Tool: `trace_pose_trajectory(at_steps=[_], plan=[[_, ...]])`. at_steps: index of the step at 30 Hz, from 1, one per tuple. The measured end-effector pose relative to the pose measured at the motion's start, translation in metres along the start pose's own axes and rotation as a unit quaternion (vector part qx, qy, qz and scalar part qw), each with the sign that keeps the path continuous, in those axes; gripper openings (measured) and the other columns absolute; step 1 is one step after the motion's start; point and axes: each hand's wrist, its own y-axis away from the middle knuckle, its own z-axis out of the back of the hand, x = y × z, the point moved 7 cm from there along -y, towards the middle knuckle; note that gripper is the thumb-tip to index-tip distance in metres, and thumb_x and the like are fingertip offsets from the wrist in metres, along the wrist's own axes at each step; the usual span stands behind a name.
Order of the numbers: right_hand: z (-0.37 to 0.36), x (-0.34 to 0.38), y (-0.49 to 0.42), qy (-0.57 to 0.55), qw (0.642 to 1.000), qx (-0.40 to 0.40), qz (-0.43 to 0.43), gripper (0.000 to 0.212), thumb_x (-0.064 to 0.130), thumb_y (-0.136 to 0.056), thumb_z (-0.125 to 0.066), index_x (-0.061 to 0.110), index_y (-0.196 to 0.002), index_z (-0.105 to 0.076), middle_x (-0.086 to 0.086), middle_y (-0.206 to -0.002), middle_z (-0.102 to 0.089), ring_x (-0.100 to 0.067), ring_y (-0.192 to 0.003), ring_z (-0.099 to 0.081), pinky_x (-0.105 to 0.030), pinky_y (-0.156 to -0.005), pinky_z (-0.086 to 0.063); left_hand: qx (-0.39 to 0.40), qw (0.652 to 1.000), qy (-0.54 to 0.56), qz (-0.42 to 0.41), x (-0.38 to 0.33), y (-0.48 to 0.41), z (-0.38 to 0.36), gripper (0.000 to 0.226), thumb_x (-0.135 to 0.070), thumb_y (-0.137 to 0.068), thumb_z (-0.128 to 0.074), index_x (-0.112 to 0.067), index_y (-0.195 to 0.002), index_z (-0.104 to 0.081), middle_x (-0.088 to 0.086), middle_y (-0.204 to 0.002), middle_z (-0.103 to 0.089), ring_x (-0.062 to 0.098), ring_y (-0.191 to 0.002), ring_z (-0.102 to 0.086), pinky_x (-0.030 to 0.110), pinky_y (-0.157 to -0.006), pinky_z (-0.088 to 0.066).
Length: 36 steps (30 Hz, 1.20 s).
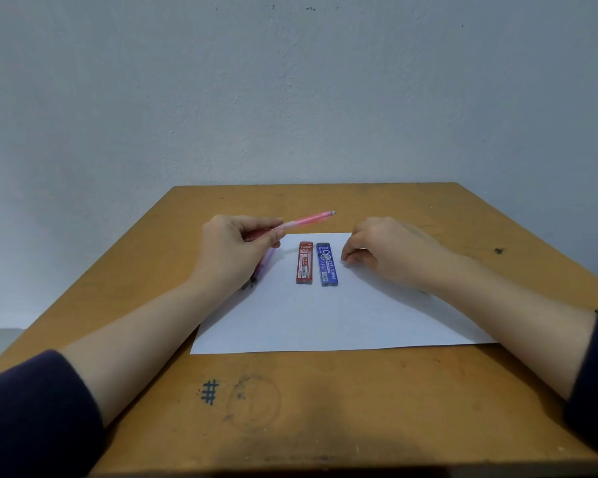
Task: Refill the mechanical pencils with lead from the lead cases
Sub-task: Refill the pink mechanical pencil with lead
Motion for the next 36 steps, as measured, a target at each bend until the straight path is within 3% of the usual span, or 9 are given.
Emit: trace_pose_trajectory(at_steps=[11, 17, 18, 21, 23, 27, 31, 33, 36], plan=[[-0.004, -0.001, 0.000, -0.029, 0.999, 0.020, 0.003, 0.028, 0.036, -0.093, -0.055, 0.028, -0.118, -0.064, 0.008, -0.110, -0.061, -0.012, -0.105, -0.051, -0.036, -0.084, -0.046, 0.002, 1.000, -0.003, 0.003, 0.003, -0.001, -0.001, 0.021, -0.020, -0.083, -0.073, -0.017, -0.104, -0.075, -0.011, -0.083, -0.071, -0.010, -0.076, -0.064, 0.005, -0.067, -0.048], [0.024, -0.015, 0.005, -0.155, 0.971, -0.174, -0.049, 0.019, 0.022, -0.091, -0.061, 0.017, -0.104, -0.072, 0.003, -0.084, -0.069, -0.013, -0.078, -0.058, -0.024, -0.070, -0.041, 0.011, 1.000, 0.002, 0.000, 0.000, 0.001, -0.002, 0.020, -0.017, -0.083, -0.073, -0.016, -0.103, -0.074, -0.003, -0.084, -0.073, -0.011, -0.073, -0.064, 0.005, -0.064, -0.048], [0.027, -0.019, 0.006, -0.178, 0.961, -0.203, -0.059, 0.018, 0.019, -0.089, -0.063, 0.016, -0.104, -0.072, 0.005, -0.077, -0.066, -0.012, -0.073, -0.057, -0.022, -0.068, -0.041, 0.015, 1.000, 0.010, -0.001, -0.001, 0.001, -0.003, 0.019, -0.016, -0.083, -0.073, -0.016, -0.102, -0.074, 0.000, -0.084, -0.074, -0.005, -0.073, -0.066, 0.008, -0.063, -0.049], [0.030, -0.022, 0.010, -0.201, 0.947, -0.242, -0.070, 0.018, 0.017, -0.087, -0.066, 0.018, -0.104, -0.072, 0.016, -0.067, -0.056, -0.008, -0.065, -0.053, -0.016, -0.063, -0.039, 0.030, 0.999, 0.033, -0.005, -0.003, 0.004, -0.005, 0.016, -0.015, -0.083, -0.072, -0.023, -0.097, -0.073, -0.001, -0.075, -0.074, 0.031, -0.071, -0.068, 0.030, -0.062, -0.056], [0.030, -0.022, 0.010, -0.199, 0.947, -0.244, -0.069, 0.017, 0.018, -0.087, -0.067, 0.017, -0.102, -0.073, 0.019, -0.065, -0.053, -0.009, -0.064, -0.052, -0.018, -0.062, -0.038, 0.037, 0.999, 0.034, -0.012, -0.005, 0.005, -0.005, 0.017, -0.015, -0.083, -0.072, -0.030, -0.093, -0.071, -0.007, -0.073, -0.073, 0.037, -0.071, -0.067, 0.036, -0.063, -0.055], [0.028, -0.019, 0.008, -0.201, 0.947, -0.243, -0.061, 0.015, 0.019, -0.086, -0.068, 0.015, -0.098, -0.075, 0.005, -0.073, -0.064, -0.012, -0.067, -0.053, -0.011, -0.061, -0.036, 0.043, 0.998, 0.043, -0.020, -0.006, 0.005, -0.007, 0.020, -0.015, -0.082, -0.073, -0.034, -0.089, -0.071, -0.011, -0.075, -0.073, 0.037, -0.075, -0.068, 0.046, -0.069, -0.057], [0.030, -0.020, 0.010, -0.234, 0.934, -0.264, -0.052, 0.011, 0.016, -0.085, -0.069, 0.015, -0.093, -0.076, 0.000, -0.075, -0.069, -0.015, -0.067, -0.057, -0.017, -0.060, -0.039, 0.047, 0.997, 0.060, -0.018, -0.005, 0.005, -0.008, 0.020, -0.014, -0.081, -0.074, -0.033, -0.089, -0.072, -0.008, -0.073, -0.073, 0.030, -0.075, -0.070, 0.048, -0.073, -0.058], [0.031, -0.021, 0.011, -0.239, 0.931, -0.272, -0.049, 0.011, 0.017, -0.084, -0.070, 0.015, -0.092, -0.077, 0.003, -0.072, -0.068, -0.015, -0.067, -0.057, -0.017, -0.060, -0.040, 0.046, 0.997, 0.057, -0.014, -0.003, 0.004, -0.008, 0.020, -0.014, -0.081, -0.073, -0.031, -0.091, -0.072, -0.007, -0.073, -0.073, 0.024, -0.075, -0.071, 0.042, -0.072, -0.059], [0.032, -0.022, 0.010, -0.228, 0.932, -0.277, -0.043, 0.011, 0.018, -0.083, -0.071, 0.017, -0.092, -0.077, 0.005, -0.072, -0.067, -0.018, -0.069, -0.060, -0.025, -0.064, -0.043, 0.040, 0.998, 0.056, -0.011, -0.001, 0.002, -0.009, 0.019, -0.012, -0.082, -0.073, -0.028, -0.092, -0.073, -0.009, -0.075, -0.073, 0.006, -0.072, -0.070, 0.023, -0.069, -0.055]])
